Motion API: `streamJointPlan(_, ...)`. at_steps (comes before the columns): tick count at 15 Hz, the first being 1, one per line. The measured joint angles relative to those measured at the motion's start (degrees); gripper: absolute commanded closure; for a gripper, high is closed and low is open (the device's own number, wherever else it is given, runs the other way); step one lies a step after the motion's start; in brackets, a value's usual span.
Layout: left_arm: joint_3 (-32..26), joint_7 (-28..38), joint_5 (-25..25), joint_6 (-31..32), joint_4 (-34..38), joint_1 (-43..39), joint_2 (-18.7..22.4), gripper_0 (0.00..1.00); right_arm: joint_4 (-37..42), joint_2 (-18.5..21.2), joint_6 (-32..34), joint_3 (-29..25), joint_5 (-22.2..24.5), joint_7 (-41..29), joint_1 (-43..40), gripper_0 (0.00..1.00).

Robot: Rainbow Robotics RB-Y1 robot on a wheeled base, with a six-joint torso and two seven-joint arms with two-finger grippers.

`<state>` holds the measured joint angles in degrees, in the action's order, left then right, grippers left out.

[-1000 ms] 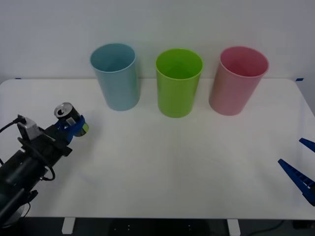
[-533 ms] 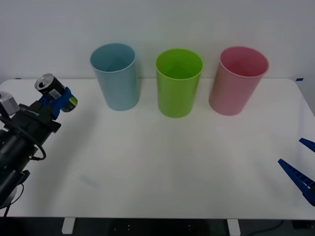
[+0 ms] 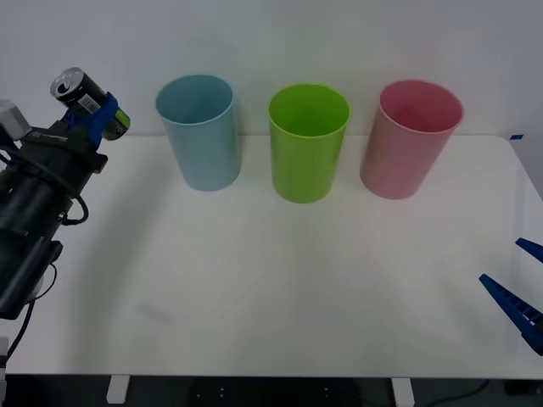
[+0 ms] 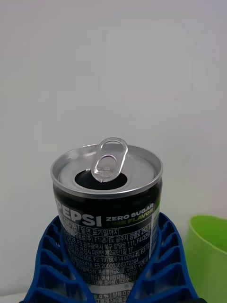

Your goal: Grasp the object on the table and drop it into the matching bin: aluminum can to the light blue bin, PET bottle to the pink bin.

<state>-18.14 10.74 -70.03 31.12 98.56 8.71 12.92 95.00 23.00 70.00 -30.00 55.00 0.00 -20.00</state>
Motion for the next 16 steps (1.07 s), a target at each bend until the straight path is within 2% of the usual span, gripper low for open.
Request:
streamJointPlan(4, 1.72, -0.35, -4.17, -3.69, -5.81, 7.78, 0.04, 0.97, 0.00, 0.00, 0.00, 0.00, 0.00, 0.00, 0.00, 0.00)
streamJointPlan(10, 4.84, -1.31, -9.05, -3.44, -22.14, 21.90, 3.02, 0.96, 0.00, 0.00, 0.00, 0.00, 0.00, 0.00, 0.00, 0.00)
streamJointPlan(16, 5.96, -3.57, -15.02, -2.33, -37.13, 33.70, 2.98, 0.97, 0.00, 0.00, 0.00, 0.00, 0.00, 0.00, 0.00, 0.00)
